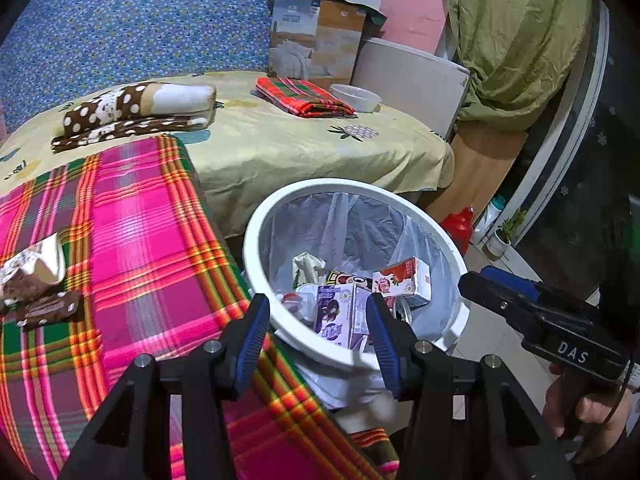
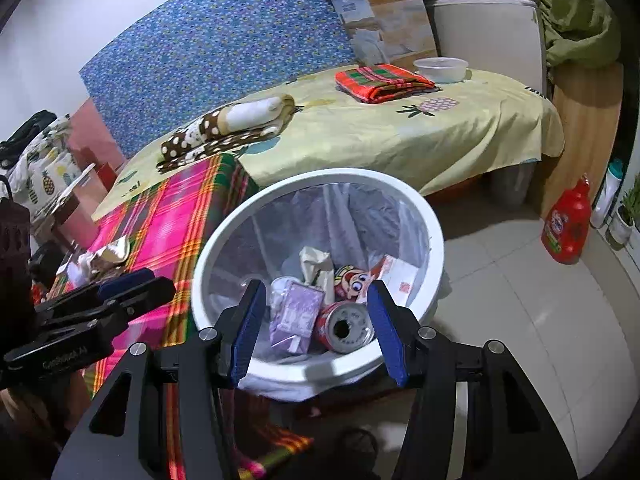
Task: Collect trash
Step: 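Move both tools back over the remaining trash on the cloth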
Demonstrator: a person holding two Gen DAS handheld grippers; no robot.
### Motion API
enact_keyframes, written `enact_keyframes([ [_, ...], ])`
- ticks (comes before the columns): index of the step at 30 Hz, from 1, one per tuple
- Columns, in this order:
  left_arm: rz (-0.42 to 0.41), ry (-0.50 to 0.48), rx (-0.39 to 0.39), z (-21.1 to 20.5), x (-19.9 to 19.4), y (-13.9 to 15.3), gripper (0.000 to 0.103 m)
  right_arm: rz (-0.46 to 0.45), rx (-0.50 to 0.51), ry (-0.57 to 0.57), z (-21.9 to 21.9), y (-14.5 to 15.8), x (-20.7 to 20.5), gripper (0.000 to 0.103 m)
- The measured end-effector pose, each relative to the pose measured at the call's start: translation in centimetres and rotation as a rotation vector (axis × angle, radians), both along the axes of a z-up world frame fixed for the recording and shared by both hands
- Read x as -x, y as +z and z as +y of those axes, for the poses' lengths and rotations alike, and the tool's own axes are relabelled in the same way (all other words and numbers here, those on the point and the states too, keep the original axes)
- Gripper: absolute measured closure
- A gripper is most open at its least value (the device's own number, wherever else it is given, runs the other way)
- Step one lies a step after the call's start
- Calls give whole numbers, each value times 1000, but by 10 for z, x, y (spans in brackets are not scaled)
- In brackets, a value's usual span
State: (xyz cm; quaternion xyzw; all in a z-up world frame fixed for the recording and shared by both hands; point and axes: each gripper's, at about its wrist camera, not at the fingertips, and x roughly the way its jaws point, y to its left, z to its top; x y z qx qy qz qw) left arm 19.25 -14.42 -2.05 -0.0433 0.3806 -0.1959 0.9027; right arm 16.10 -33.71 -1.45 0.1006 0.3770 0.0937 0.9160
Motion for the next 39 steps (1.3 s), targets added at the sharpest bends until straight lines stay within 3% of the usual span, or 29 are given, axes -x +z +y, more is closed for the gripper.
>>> enact_keyframes([
  [39, -36, 265, -28, 108, 75, 5, 51, -13, -18, 251, 99, 8, 36, 48],
])
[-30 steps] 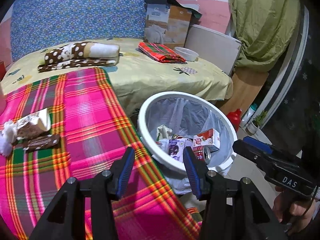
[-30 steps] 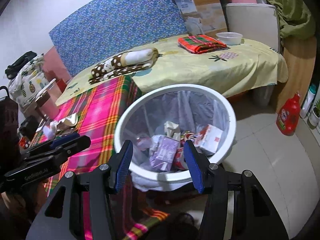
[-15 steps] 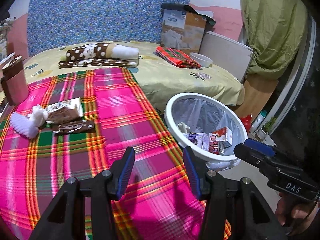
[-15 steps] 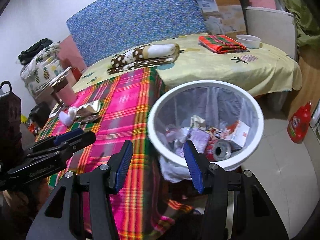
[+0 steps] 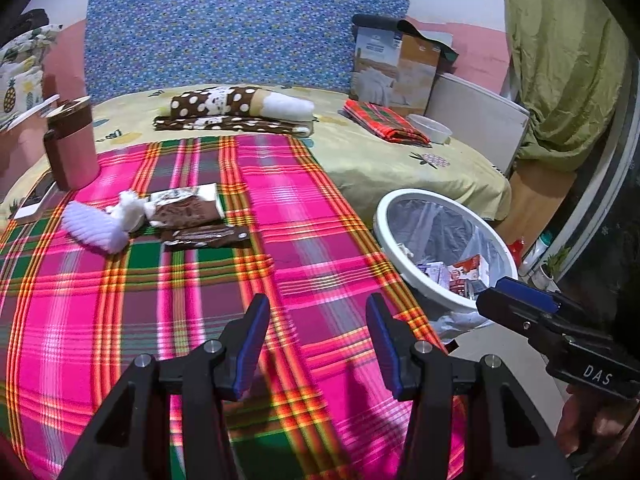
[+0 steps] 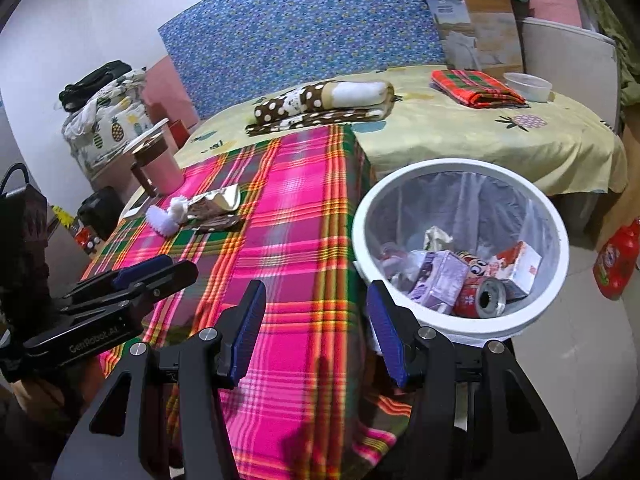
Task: Collect trash
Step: 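Move both tools back over the remaining trash on the cloth, then grasp the white foam mesh sleeve with the left tool while the right tool grasps a patterned paper wrapper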
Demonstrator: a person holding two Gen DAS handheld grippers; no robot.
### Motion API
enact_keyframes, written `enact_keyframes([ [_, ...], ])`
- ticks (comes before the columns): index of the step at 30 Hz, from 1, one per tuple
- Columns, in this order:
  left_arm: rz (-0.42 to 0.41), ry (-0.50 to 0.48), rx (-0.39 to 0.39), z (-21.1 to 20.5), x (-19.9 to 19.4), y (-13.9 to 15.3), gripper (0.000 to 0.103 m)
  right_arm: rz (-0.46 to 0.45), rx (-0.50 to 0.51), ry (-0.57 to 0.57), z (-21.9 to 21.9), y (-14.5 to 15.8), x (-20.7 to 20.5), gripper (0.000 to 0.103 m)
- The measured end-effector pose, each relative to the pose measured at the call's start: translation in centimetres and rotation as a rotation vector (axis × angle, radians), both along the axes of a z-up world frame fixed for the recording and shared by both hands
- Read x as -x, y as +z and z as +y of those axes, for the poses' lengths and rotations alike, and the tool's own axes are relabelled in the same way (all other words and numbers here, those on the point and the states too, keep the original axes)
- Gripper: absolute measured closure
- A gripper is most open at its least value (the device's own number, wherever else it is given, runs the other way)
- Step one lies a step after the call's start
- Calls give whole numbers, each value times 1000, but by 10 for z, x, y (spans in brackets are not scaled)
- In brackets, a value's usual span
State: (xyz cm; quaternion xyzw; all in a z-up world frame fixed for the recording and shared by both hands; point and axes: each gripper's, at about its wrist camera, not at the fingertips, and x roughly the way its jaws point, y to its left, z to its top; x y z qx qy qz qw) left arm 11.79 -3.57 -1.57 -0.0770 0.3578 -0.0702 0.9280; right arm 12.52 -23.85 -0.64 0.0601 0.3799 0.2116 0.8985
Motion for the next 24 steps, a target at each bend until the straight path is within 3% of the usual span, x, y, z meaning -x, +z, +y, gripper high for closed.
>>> enact_keyframes([
  [24, 15, 172, 3, 75, 10, -7, 51, 1, 9, 163, 61, -1, -14, 48],
])
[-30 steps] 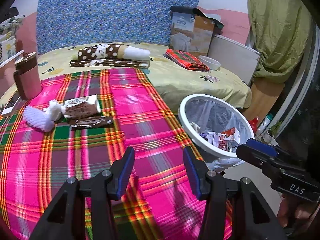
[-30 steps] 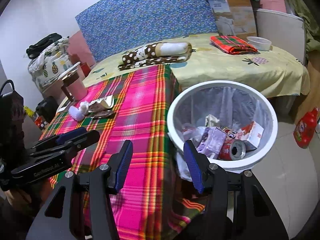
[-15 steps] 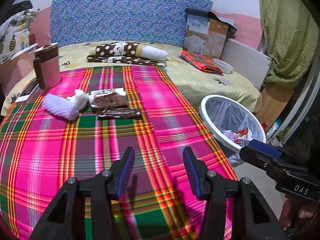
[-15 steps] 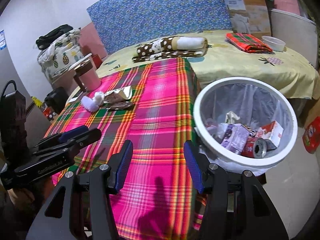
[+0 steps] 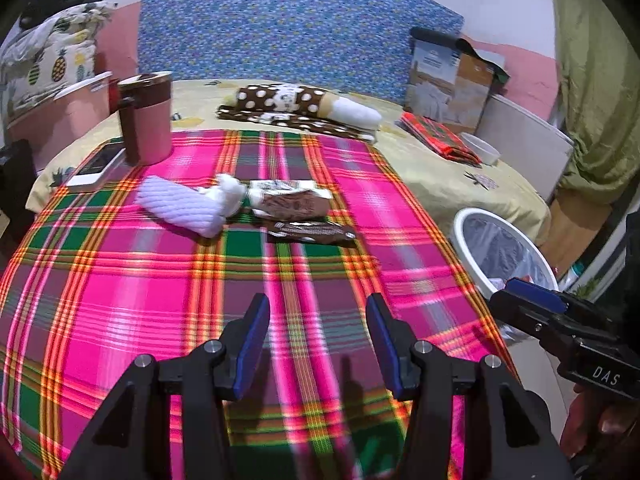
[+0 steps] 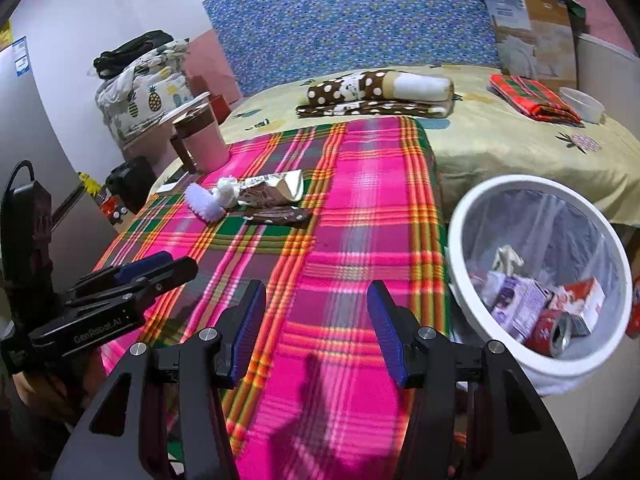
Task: Collect trash
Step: 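Grasp the white foam mesh sleeve with the left tool while the right tool grasps a patterned paper wrapper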
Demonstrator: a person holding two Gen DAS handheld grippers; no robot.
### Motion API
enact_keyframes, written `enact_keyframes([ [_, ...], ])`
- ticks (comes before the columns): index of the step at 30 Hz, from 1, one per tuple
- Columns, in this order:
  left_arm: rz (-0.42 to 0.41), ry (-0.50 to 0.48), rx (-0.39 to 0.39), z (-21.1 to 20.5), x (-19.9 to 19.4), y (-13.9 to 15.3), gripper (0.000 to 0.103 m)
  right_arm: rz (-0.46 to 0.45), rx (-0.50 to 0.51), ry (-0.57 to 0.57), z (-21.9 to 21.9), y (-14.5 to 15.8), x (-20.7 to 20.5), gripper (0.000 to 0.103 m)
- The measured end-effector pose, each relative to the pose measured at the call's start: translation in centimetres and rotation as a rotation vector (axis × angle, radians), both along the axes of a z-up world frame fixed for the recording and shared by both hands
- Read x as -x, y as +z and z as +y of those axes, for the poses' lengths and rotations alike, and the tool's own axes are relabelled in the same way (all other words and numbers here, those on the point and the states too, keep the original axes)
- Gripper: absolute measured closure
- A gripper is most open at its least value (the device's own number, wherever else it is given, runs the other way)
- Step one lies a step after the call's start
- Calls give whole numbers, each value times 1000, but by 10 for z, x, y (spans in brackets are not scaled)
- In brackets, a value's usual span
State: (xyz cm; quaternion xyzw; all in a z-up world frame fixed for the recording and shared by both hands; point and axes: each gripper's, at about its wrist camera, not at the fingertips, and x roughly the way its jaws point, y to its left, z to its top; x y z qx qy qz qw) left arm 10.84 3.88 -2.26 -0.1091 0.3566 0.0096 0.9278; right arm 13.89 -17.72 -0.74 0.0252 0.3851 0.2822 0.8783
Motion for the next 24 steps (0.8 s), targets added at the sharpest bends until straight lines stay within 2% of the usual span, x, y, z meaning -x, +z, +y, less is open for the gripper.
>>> enact_keyframes([
  [12, 12, 102, 22, 50, -20, -3, 51, 1, 17, 79, 34, -3, -29, 48],
  [24, 45, 189, 55, 86, -57, -10, 51, 10, 56, 148, 63, -11, -56, 48],
])
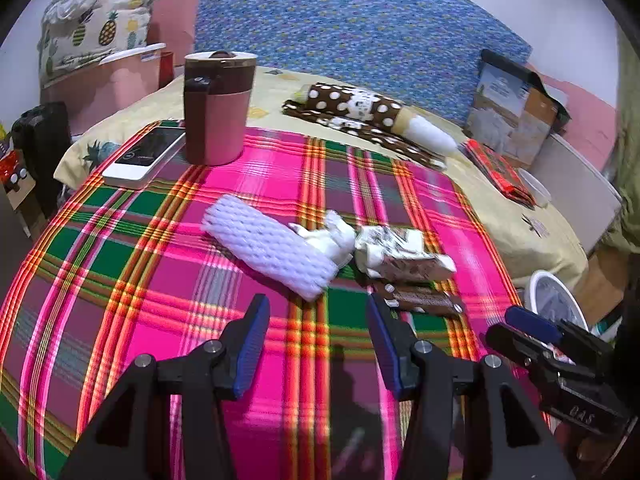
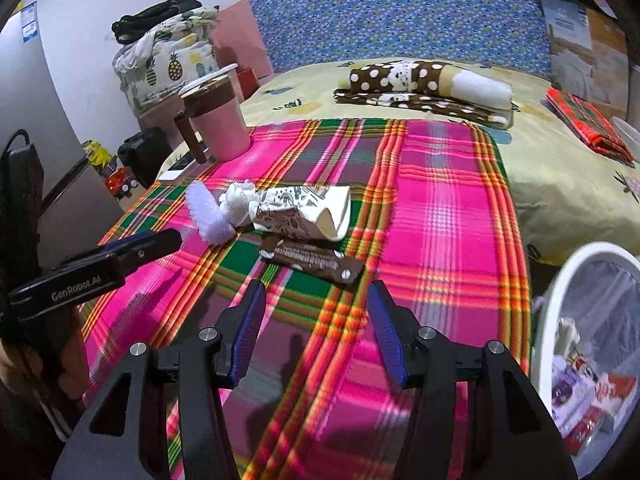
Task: Collect trash
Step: 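Grasp the white foam mesh sleeve with the left tool while the right tool grasps a patterned paper wrapper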
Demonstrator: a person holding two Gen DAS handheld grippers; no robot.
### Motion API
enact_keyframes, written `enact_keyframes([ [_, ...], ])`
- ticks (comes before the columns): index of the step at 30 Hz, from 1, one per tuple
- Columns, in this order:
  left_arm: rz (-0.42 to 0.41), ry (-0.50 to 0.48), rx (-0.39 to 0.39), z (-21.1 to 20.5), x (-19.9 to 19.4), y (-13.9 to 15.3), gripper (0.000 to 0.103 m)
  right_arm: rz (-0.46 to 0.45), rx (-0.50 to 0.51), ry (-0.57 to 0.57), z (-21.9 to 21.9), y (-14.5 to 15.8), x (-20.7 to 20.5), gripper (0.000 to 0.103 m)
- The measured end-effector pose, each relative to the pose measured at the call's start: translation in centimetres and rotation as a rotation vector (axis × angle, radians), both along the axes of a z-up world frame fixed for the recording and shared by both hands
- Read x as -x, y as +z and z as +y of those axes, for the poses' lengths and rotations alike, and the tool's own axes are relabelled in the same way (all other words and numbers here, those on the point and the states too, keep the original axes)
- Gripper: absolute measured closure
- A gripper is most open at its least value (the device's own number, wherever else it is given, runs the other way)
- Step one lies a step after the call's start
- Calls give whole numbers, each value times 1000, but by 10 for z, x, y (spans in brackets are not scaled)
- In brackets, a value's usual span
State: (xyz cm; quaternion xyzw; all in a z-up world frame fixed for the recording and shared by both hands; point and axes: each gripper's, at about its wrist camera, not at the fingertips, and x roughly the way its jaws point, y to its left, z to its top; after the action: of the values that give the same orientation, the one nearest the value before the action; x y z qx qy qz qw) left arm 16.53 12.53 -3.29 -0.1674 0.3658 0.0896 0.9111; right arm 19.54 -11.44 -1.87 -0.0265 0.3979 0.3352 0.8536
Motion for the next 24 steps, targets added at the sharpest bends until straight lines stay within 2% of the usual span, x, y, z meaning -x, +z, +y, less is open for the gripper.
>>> enact_keyframes([
  [11, 36, 65, 49, 19, -28, -14, 51, -30, 10, 46, 20, -2, -27, 48],
  [19, 46, 74, 76, 29, -24, -19, 51, -58, 52, 133, 44, -9, -43, 48],
  [20, 47, 75, 79, 31, -23, -19, 51, -57, 52, 146, 46, -9, -43, 51],
  [21, 47, 78, 80, 32, -22, -19, 51, -55, 53, 153, 47, -9, -43, 65],
  [22, 47, 79, 81, 33, -23, -19, 51, -52, 58, 157, 48, -10, -43, 73],
  [24, 45, 79, 86, 34, -24, -19, 51, -39, 56, 156, 47, -12, -44, 76],
])
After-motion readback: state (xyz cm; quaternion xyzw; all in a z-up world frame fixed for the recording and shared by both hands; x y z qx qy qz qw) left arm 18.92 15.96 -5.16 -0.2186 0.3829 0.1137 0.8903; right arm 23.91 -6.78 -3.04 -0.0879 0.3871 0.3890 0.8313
